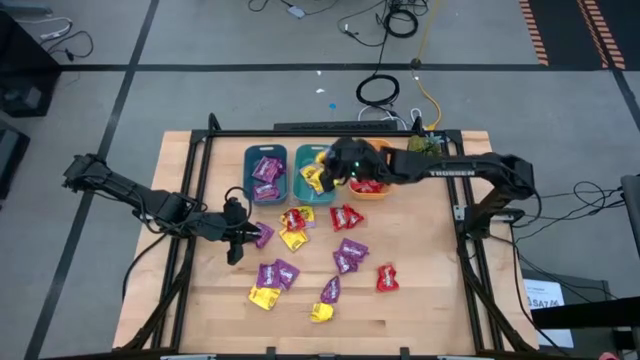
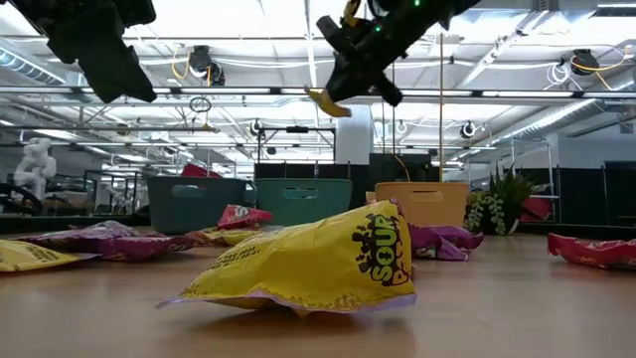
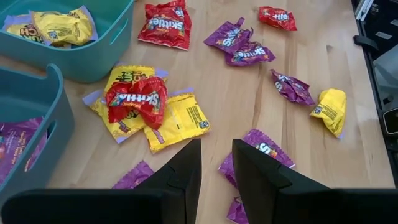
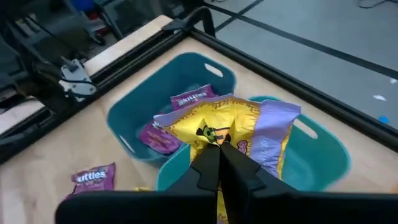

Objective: Sort candy
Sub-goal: Put the yellow candy into the green bin

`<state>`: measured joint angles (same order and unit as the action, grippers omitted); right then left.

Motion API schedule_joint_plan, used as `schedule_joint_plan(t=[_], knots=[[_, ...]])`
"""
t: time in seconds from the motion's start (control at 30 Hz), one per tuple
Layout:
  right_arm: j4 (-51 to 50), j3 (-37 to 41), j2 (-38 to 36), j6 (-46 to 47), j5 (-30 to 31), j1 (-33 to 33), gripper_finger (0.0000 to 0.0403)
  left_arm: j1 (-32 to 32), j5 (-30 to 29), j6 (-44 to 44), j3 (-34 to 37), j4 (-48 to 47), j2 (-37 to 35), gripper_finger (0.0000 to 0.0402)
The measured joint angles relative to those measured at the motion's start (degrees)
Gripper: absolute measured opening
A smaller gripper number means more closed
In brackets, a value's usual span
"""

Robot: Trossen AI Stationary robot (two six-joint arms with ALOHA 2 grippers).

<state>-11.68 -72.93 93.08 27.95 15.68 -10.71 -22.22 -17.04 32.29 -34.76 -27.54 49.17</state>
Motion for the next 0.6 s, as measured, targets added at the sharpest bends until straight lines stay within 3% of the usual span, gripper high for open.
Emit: schedule_joint_plan(t=[0.2, 0.6], knots=[[5.8, 0.0, 4.1, -1.6, -6.4, -3.5, 0.0, 0.0, -0.9, -1.3, 0.0, 0.4, 0.0, 0.01], [6.6, 0.0, 9.1, 1.4, -6.8, -4.0, 0.002, 0.1, -4.2, -1.1, 0.0, 0.5, 0.0, 0.0105]])
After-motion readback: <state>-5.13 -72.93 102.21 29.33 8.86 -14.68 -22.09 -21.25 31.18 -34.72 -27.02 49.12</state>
